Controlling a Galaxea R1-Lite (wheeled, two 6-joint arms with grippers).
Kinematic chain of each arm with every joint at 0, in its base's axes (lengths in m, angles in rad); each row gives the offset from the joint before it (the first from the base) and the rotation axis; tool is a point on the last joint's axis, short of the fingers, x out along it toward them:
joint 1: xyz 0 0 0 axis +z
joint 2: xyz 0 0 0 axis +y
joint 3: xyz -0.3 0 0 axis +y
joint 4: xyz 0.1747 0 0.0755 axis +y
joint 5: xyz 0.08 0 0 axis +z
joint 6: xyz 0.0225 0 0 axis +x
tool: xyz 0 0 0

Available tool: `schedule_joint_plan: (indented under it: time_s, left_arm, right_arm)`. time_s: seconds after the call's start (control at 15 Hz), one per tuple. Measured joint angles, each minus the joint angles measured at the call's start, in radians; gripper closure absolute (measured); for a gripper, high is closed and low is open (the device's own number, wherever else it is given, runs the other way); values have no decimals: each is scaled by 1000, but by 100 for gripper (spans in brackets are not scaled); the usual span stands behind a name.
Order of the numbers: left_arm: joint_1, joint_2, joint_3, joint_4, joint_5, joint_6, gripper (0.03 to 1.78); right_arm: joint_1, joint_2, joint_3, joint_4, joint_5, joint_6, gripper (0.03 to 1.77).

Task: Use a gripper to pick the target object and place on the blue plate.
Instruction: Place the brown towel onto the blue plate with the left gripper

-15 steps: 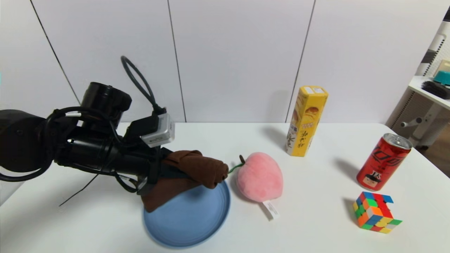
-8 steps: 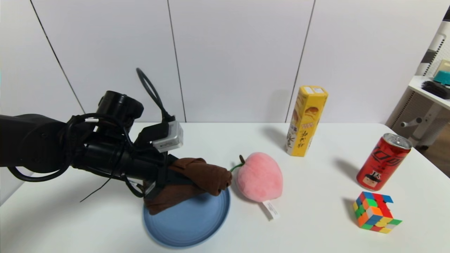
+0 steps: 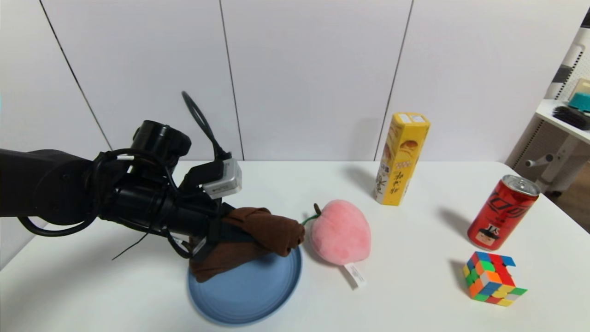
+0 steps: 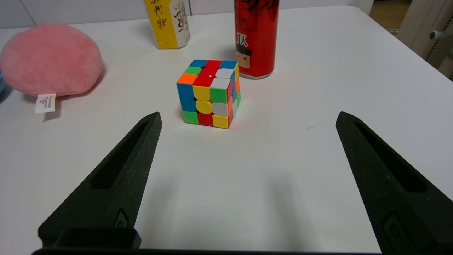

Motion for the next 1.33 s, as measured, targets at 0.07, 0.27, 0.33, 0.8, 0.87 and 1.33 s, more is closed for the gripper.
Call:
schedule_joint_plan:
  time_s: [0.07, 0.27, 0.33, 0.8, 0.87, 1.33]
  left_arm:
    - [0, -1, 1, 0, -1, -8, 146]
    - [-1, -3, 4, 0, -2, -17, 117]
    - [-1, -4, 4, 0, -3, -16, 104]
    - [-2, -77, 8, 3, -3, -89, 48]
    - [-3, -100, 13, 3, -3, -115, 44]
    - [-4, -195, 33, 2, -1, -170, 24]
  right_arm:
    - [0, 0, 0, 0, 0, 0, 10]
    - [0, 0, 0, 0, 0, 0, 10]
    - [0, 0, 0, 0, 0, 0, 10]
    - [0, 0, 0, 0, 0, 0, 10]
    - [0, 0, 0, 0, 0, 0, 10]
    - [0, 0, 0, 0, 0, 0, 10]
